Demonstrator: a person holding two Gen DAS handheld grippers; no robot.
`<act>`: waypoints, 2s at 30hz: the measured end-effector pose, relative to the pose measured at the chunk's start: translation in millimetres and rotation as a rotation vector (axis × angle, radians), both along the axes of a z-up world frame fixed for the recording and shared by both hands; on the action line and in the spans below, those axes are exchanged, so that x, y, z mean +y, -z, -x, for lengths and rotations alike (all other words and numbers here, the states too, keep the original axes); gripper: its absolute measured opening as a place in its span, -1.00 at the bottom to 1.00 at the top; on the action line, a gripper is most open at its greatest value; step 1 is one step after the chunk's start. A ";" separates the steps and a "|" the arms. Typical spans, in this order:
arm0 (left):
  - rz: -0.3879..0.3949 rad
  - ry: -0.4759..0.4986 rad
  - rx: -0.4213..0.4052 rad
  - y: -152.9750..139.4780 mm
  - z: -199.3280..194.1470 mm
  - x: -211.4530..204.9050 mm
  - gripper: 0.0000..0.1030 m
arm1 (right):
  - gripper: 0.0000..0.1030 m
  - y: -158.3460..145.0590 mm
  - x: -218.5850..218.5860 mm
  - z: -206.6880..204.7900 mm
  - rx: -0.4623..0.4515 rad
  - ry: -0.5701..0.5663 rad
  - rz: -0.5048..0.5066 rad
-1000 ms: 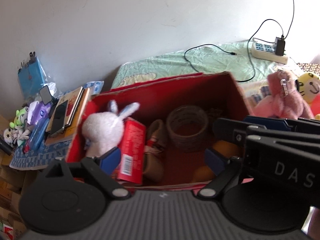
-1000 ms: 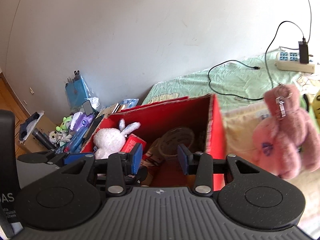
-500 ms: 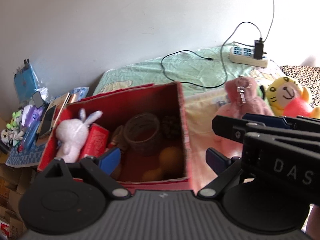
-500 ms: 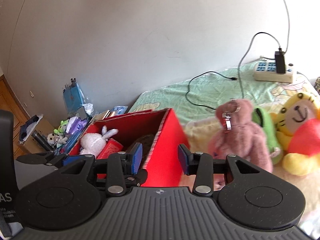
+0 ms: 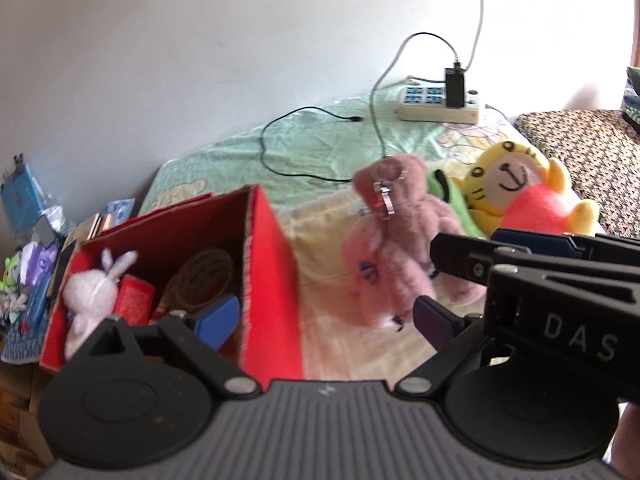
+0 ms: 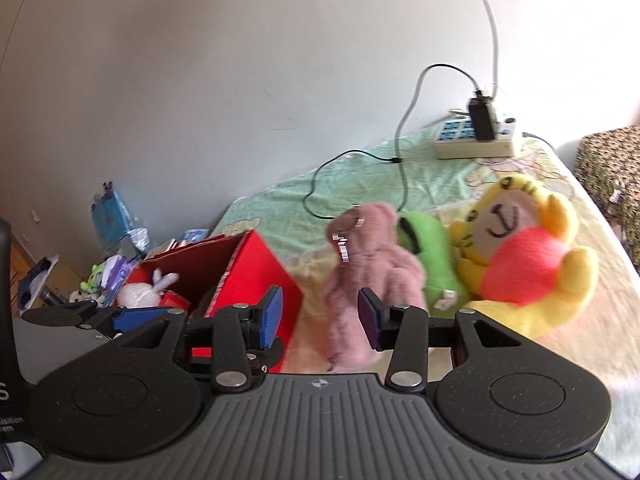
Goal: Organize objects
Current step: 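Move the right gripper to the yellow tiger plush in pink shirt, then grasp the yellow tiger plush with the right gripper and lift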
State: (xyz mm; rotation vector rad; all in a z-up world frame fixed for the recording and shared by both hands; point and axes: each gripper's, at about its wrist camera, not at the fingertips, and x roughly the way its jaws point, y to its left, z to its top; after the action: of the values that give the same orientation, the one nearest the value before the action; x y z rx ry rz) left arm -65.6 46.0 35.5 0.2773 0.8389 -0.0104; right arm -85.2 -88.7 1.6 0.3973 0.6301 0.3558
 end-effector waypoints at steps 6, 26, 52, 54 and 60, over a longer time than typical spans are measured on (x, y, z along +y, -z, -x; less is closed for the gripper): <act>-0.006 0.044 0.030 9.1 -5.8 -26.0 0.84 | -0.12 8.6 -22.4 -1.0 0.031 0.037 -0.012; 0.094 0.176 0.134 36.5 -28.6 -85.3 0.84 | -0.12 30.3 -93.3 -4.1 0.095 0.153 -0.060; 0.545 0.242 0.309 82.5 -118.4 -123.7 0.77 | -0.10 92.4 -198.3 -84.4 0.275 0.246 -0.375; 0.541 0.248 0.313 86.5 -122.6 -125.4 0.82 | -0.10 99.1 -194.7 -95.2 0.301 0.215 -0.388; 0.534 0.271 0.330 99.6 -132.3 -128.1 0.92 | -0.02 114.9 -187.3 -120.1 0.330 0.161 -0.382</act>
State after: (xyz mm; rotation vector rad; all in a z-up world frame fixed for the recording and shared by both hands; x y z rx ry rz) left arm 66.8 -82.1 -64.2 -0.1219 1.0846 -0.5389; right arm 34.9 -276.0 -113.4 0.8799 0.8482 0.2574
